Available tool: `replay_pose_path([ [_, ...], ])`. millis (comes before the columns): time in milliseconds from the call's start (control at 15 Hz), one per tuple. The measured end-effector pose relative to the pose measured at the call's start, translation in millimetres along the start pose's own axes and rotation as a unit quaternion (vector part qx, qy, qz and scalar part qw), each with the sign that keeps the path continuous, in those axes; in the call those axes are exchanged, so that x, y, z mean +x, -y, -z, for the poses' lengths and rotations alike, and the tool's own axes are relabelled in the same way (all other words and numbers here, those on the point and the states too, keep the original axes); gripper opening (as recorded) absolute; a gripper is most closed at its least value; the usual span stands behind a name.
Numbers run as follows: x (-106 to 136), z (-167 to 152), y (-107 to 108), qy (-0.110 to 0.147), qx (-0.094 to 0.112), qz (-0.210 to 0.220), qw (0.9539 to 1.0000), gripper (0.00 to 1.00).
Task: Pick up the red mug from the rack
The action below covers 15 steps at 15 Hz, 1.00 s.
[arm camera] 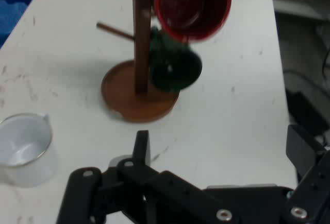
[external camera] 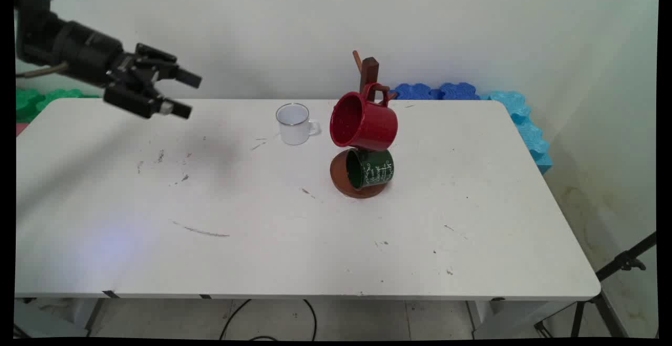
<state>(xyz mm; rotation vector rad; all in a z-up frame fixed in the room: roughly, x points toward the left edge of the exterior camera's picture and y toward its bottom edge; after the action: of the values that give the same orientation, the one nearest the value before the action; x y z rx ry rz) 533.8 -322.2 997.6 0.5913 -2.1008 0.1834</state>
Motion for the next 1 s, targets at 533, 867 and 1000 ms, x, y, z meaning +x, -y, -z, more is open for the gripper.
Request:
replay_pose_path([
  [533, 74.4, -63.5, -53.9, -0.015, 0.012, 0.092, 0.9956, 1.0],
  [867, 107.7, -112.6, -85.7, -0.024, 0.019, 0.129, 0.9912, 1.0],
  [1000, 116.5, -135.1, -94.0, -0.023, 0.03, 0.145, 0.9887, 1.0],
])
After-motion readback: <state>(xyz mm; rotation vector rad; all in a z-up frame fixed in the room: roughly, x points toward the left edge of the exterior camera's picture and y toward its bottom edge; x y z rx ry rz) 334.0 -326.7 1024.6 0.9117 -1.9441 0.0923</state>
